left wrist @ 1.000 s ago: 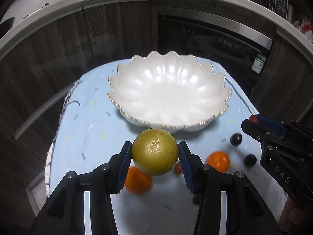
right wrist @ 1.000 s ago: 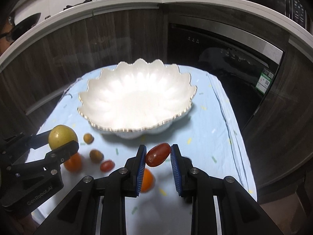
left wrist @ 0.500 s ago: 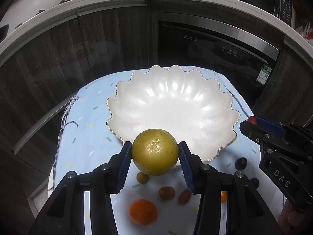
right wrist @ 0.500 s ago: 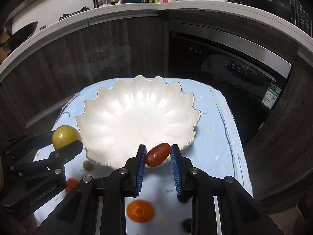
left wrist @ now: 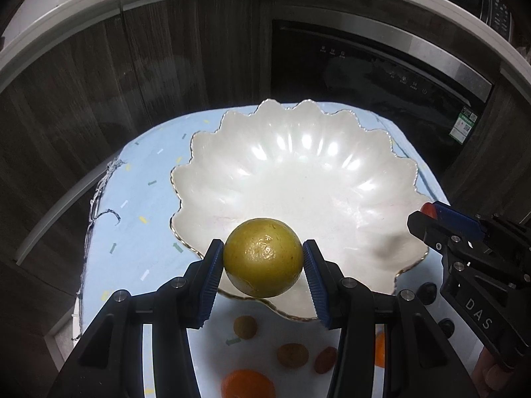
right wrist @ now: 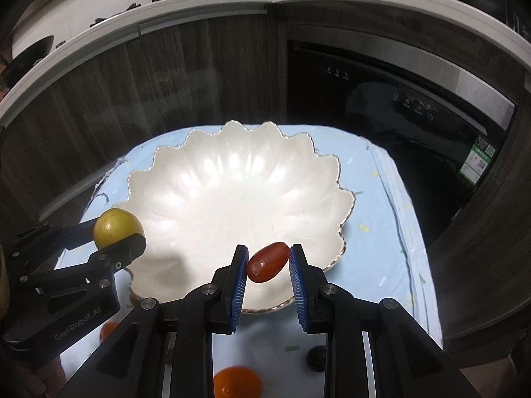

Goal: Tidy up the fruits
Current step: 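Carry both fruits over the white bowl and open both tools to drop them, then lift both tools away from the bowl back toward the remaining fruits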

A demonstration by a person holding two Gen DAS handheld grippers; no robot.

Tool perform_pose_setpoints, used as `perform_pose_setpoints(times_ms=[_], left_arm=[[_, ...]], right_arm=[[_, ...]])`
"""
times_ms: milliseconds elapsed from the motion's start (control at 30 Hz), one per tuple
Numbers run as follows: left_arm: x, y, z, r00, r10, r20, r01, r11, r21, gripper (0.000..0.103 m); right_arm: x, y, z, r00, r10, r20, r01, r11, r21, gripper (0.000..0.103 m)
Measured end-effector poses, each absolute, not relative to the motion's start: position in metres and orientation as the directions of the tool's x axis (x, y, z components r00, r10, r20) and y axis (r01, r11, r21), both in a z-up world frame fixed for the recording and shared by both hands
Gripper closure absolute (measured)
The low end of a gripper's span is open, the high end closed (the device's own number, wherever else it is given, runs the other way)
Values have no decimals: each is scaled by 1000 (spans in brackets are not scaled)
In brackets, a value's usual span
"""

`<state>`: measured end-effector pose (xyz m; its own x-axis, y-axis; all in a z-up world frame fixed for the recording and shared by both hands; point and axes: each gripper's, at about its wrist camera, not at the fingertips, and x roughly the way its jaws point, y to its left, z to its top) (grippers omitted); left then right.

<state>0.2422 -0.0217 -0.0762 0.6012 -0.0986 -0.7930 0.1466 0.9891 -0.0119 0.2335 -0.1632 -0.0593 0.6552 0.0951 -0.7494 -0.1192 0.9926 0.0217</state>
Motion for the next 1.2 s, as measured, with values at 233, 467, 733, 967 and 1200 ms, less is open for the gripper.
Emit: perform_pose_setpoints(times_ms=[233,467,733,967,1200], left_arm=[[251,-20,-90,569,-97,-816,136,990,-23,55],[255,-21,-97,547,-86,-832,133,991,-15,55],[253,-18,-91,579,-50,-814,99,995,10,25],[250,-11,-81,607,-22,-794,71,997,27,15],[238,-7,-77,611,-11,-792,66,997,36,12]], right_arm=[[243,-161,-74,625,99,-774,-124,992,26,76],[250,-163,-87,595,107,-796,-123,992,41,76],[248,-165,-85,605,104,-789,-114,993,43,43],[245,-170,-73,641,42,-766,-63,998,1,26],[235,-173,-65,658,6,-753,-37,999,-24,26]])
